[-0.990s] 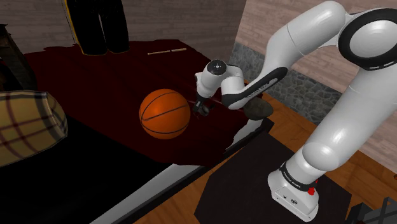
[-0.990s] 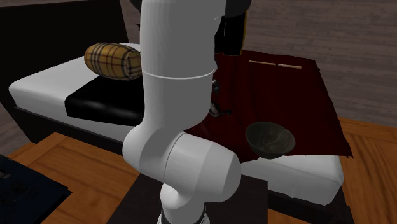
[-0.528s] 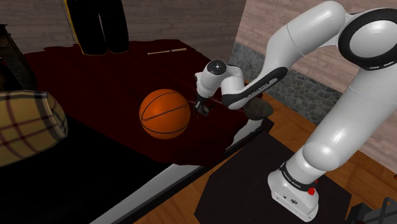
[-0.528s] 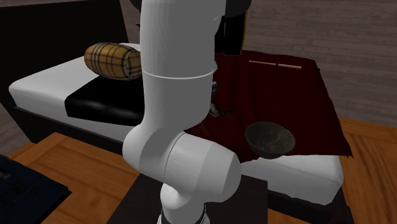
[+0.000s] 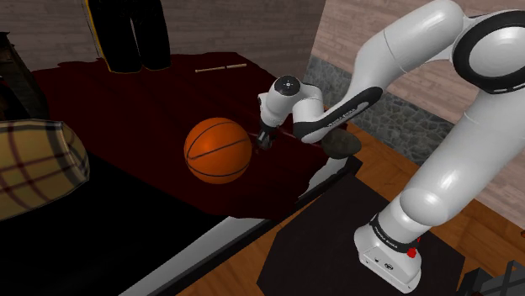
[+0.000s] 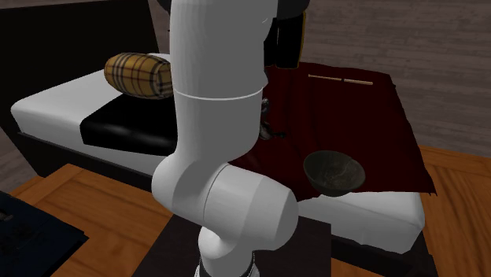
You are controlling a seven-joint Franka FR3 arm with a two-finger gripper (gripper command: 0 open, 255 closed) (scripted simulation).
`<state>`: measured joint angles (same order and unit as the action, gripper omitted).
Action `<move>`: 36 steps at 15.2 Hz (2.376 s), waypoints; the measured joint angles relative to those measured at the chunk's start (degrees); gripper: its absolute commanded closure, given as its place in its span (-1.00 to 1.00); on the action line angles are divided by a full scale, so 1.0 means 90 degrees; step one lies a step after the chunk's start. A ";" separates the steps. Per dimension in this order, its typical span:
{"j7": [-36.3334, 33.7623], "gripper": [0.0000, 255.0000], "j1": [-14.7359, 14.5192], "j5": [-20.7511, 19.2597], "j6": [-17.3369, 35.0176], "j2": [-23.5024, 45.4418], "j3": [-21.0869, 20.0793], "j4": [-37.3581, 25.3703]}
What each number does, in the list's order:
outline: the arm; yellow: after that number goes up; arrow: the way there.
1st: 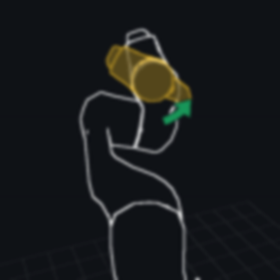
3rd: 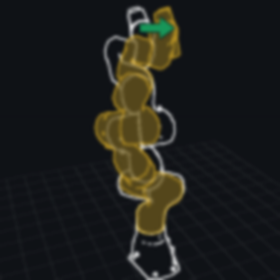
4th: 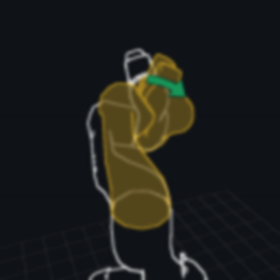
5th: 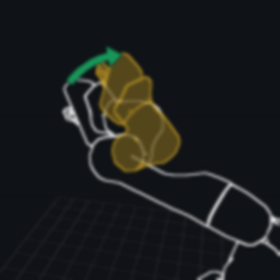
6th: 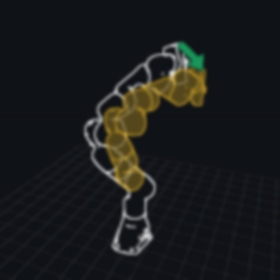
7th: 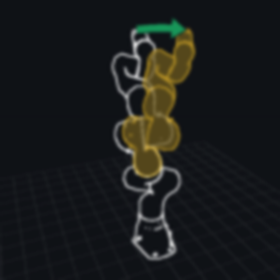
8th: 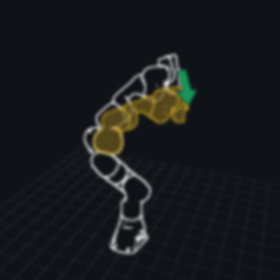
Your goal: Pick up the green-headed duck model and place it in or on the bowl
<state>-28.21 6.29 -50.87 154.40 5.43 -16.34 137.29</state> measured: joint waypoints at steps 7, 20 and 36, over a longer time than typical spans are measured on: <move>0.0832 1.00 0.0022 0.0919 -0.0283 -0.0551 -0.0115 0.0060; 0.2102 1.00 -0.0133 0.2273 -0.1073 -0.1363 -0.0110 -0.0191; 0.3635 1.00 -0.0228 0.3313 -0.1627 -0.2794 0.0529 0.0304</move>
<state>4.50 4.24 -21.05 139.76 -19.72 -11.57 140.02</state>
